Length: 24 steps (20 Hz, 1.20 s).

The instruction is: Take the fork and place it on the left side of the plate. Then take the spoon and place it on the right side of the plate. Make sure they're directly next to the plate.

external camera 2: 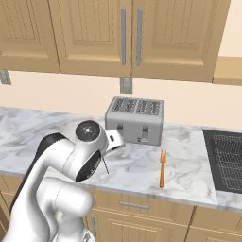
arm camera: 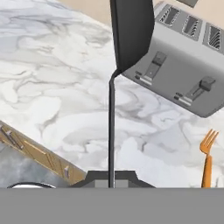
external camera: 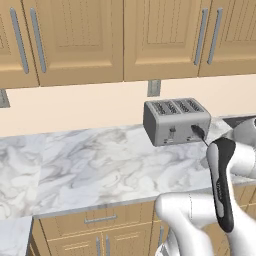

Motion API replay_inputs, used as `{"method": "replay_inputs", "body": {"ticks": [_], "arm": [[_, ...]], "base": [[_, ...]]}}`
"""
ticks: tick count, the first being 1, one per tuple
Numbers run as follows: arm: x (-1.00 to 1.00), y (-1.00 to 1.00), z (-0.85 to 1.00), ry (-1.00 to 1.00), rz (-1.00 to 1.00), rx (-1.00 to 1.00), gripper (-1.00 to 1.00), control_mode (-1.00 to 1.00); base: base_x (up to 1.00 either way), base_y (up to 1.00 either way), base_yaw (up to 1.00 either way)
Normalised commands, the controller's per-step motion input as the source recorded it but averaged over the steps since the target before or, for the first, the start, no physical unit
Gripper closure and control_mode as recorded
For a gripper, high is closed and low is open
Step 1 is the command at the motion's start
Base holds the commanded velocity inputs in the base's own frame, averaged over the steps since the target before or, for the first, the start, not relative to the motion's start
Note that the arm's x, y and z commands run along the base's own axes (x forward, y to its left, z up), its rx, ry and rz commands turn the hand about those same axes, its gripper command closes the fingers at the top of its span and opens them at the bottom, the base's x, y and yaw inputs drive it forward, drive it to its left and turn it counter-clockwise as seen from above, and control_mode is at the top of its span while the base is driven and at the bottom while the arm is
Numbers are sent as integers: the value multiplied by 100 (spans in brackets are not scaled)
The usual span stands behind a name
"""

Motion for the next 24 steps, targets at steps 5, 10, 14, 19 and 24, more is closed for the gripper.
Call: {"method": "replay_inputs", "body": {"ticks": [5, 10, 14, 19, 24], "arm": [[-39, -40, 89, -9, 8, 2, 100, -100], [-14, -14, 33, -2, 3, 1, 100, 100], [0, 0, 0, 0, 0, 0, 100, 100], [0, 0, 0, 0, 0, 0, 100, 100], [0, 0, 0, 0, 0, 0, 100, 100]], "base": [[0, 0, 0], [-28, -18, 1], [-86, -32, -3], [-96, -26, -32], [-64, -1, -55]]}}
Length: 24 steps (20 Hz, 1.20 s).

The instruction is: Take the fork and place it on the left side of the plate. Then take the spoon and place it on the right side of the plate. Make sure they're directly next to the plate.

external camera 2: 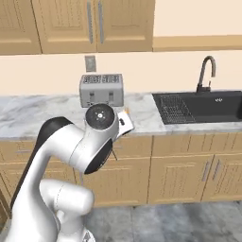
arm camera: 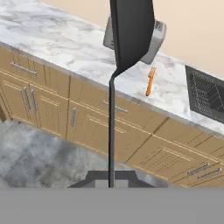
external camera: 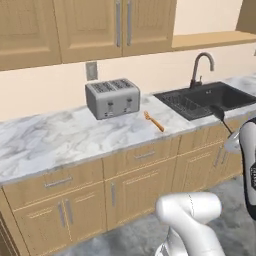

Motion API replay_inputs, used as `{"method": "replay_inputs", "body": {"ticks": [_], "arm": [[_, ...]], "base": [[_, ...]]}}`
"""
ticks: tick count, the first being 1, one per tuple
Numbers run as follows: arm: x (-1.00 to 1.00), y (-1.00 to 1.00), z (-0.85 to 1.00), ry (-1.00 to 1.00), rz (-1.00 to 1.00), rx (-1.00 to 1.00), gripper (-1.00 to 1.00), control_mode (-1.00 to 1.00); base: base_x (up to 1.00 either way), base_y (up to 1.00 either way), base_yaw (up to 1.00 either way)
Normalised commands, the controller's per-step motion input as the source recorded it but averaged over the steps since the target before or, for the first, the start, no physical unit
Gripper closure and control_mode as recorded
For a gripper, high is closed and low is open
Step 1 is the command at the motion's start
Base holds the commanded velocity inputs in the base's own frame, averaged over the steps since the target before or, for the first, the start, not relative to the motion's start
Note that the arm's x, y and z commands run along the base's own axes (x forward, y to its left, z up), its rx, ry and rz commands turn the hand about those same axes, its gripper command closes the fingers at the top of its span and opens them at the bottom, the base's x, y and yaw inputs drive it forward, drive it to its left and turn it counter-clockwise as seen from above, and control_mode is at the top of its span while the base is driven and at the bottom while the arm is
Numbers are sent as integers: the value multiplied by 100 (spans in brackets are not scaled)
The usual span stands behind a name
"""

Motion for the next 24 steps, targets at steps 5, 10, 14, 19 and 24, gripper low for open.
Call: {"method": "replay_inputs", "body": {"ticks": [5, 10, 14, 19, 24], "arm": [[0, 0, 0, 0, 0, 0, 100, 100], [0, 0, 0, 0, 0, 0, 100, 100], [0, 0, 0, 0, 0, 0, 100, 100], [0, 0, 0, 0, 0, 0, 100, 100], [0, 0, 0, 0, 0, 0, 100, 100]], "base": [[-45, 0, -62], [-22, -9, -63], [-1, -45, -59], [-7, -82, -48], [-1, -85, -47]]}}
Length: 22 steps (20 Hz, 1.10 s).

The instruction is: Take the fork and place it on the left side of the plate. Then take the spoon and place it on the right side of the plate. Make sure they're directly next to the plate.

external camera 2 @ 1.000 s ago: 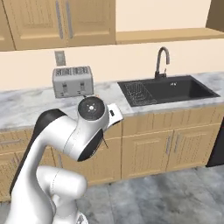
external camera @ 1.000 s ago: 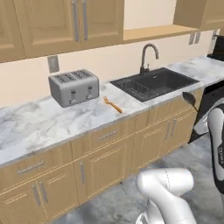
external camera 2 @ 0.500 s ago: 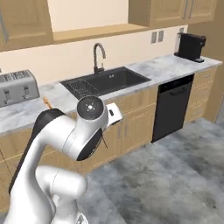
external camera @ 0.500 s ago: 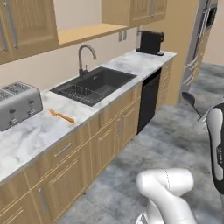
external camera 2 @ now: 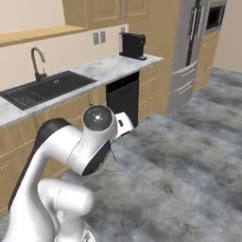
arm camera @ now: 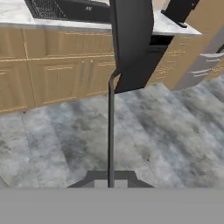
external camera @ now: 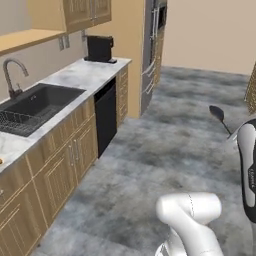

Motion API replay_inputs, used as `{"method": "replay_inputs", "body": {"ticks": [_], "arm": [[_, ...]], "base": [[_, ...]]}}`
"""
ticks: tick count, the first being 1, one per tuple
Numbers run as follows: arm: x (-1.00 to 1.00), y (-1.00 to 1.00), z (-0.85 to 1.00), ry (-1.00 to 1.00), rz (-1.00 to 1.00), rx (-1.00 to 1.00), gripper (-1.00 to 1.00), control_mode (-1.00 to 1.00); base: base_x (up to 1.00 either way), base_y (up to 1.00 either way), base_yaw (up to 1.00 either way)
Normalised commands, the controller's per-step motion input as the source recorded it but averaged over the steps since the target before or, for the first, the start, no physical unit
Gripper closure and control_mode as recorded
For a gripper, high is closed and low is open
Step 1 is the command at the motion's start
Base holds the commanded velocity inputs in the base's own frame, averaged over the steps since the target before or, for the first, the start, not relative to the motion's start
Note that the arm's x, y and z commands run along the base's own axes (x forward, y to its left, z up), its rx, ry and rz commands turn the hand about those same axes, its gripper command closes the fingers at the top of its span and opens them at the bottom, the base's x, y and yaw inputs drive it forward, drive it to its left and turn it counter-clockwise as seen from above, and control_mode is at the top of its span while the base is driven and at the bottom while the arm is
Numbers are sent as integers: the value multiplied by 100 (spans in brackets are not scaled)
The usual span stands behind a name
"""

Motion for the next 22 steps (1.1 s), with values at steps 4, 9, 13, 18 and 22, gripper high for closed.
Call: {"method": "replay_inputs", "body": {"ticks": [4, 9, 13, 18, 22], "arm": [[0, 0, 0, 0, 0, 0, 100, 100], [0, 0, 0, 0, 0, 0, 100, 100], [0, 0, 0, 0, 0, 0, 100, 100], [0, 0, 0, 0, 0, 0, 100, 100], [0, 0, 0, 0, 0, 0, 100, 100]], "base": [[7, -81, -42], [25, -71, -35], [17, -72, -31], [0, -77, -29], [-1, -94, -26]]}}
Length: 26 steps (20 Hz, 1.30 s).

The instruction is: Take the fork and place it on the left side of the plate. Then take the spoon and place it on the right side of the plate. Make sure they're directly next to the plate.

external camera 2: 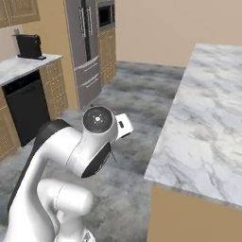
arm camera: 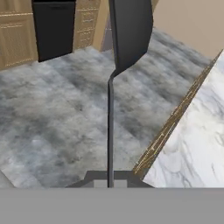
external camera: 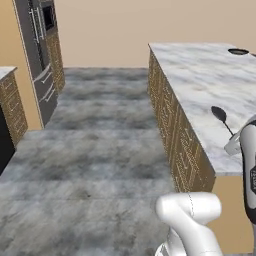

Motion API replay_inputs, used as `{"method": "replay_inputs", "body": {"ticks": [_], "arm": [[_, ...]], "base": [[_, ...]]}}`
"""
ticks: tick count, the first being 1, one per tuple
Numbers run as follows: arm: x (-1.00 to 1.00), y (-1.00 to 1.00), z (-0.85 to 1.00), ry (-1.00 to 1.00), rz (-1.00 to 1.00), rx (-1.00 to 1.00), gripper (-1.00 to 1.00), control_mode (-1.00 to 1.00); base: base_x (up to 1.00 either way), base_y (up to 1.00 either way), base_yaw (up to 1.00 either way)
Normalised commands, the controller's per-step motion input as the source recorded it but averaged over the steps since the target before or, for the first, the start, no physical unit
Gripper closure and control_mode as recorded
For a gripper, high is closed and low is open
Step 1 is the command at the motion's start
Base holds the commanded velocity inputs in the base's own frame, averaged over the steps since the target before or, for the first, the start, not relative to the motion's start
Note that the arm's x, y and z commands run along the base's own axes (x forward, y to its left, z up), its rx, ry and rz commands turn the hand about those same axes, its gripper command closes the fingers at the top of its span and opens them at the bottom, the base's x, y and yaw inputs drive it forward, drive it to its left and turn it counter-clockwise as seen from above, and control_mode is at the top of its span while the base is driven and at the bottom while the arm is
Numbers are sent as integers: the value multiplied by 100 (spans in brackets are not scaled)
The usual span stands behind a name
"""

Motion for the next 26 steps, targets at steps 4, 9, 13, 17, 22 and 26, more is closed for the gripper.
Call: {"method": "replay_inputs", "body": {"ticks": [4, 9, 13, 17, 22, 26], "arm": [[0, 0, 0, 0, 0, 0, 100, 100], [0, 0, 0, 0, 0, 0, 100, 100], [0, 0, 0, 0, 0, 0, 100, 100], [0, 0, 0, 0, 0, 0, 100, 100], [0, 0, 0, 0, 0, 0, 100, 100], [0, 0, 0, 0, 0, 0, 100, 100]], "base": [[0, -100, -24], [-1, -100, -17], [-5, -100, -13], [-3, -100, -10], [-3, -100, -9], [-1, -100, -7]]}}
